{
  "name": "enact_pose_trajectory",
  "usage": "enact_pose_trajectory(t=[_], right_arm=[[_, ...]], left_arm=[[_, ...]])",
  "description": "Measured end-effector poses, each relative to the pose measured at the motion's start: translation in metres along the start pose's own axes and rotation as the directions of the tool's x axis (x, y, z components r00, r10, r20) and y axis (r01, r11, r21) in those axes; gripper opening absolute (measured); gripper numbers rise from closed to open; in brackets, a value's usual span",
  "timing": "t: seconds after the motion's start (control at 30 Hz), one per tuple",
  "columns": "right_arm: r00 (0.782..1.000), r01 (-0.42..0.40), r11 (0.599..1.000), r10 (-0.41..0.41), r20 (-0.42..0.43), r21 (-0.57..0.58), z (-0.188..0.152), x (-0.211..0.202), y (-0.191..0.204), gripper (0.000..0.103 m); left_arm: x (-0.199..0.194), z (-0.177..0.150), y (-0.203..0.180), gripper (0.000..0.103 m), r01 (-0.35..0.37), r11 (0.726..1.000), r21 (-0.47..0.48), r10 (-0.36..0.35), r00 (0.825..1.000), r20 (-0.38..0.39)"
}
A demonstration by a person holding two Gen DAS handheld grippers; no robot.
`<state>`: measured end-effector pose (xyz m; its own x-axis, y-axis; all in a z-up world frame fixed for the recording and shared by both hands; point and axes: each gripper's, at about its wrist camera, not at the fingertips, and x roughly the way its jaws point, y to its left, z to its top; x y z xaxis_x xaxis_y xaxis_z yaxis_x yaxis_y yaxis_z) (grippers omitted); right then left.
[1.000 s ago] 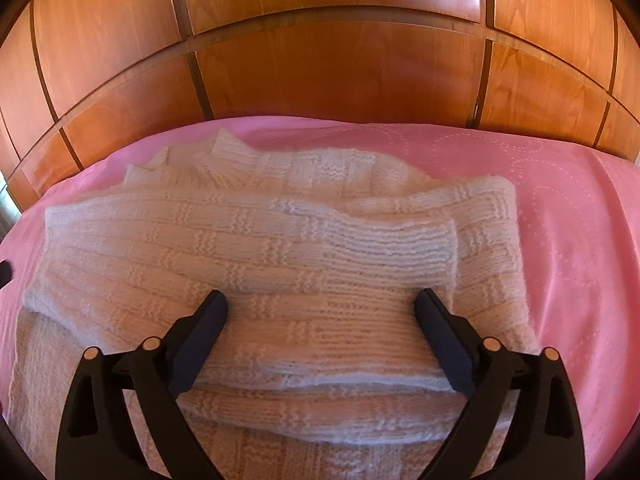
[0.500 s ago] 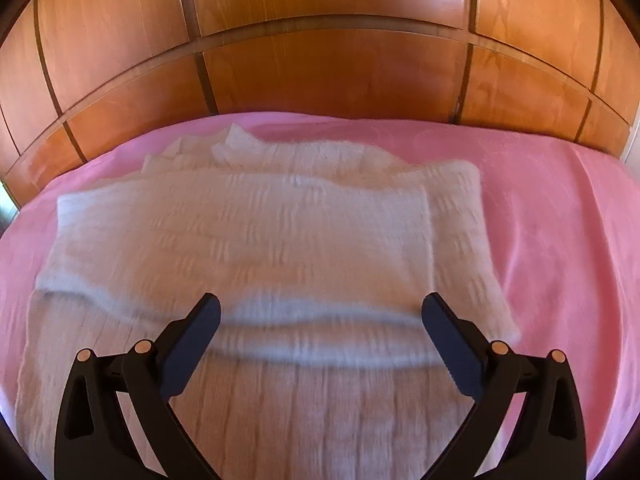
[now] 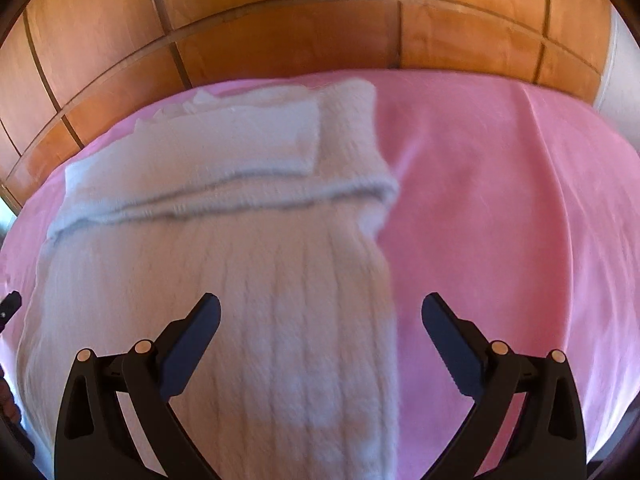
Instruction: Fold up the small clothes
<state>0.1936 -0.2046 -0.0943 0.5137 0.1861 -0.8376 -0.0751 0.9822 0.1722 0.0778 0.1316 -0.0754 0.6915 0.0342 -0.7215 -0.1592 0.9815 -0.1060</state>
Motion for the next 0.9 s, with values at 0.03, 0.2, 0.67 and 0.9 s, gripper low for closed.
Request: enact_pose_trajectory(t=[0.03,0.2,0.67,0.9], right_arm=[[1.000,-0.003,1.000,0.003,-0.006,0.003,-0.005,-0.003,-0.003,0.101],[0.994,-0.097,0.994,0.099,-0.045,0.050,-0.038,-0.021,-0.019,0.100],[0.944,-0.265,0.964,0.260,-0.204,0.002,-0.110,-0.066,-0.006,0.037],[0.908,-0.400,0.916,0.400,-0.124,0.026,-0.074,-0.083,0.002,0.010]], left_arm=[[-0.001,-0.003,0.004,0.076,-0.004,1.000,-0.002,0.004,1.000,-0.005],[-0.011,-0.023,0.032,0.076,0.044,0.998,-0.046,-0.047,0.997,-0.069],[-0.051,-0.098,0.039,0.017,0.266,0.961,-0.070,-0.275,0.925,-0.261],[-0.067,-0.065,0.039,0.011,0.406,0.908,-0.107,-0.419,0.890,-0.179]])
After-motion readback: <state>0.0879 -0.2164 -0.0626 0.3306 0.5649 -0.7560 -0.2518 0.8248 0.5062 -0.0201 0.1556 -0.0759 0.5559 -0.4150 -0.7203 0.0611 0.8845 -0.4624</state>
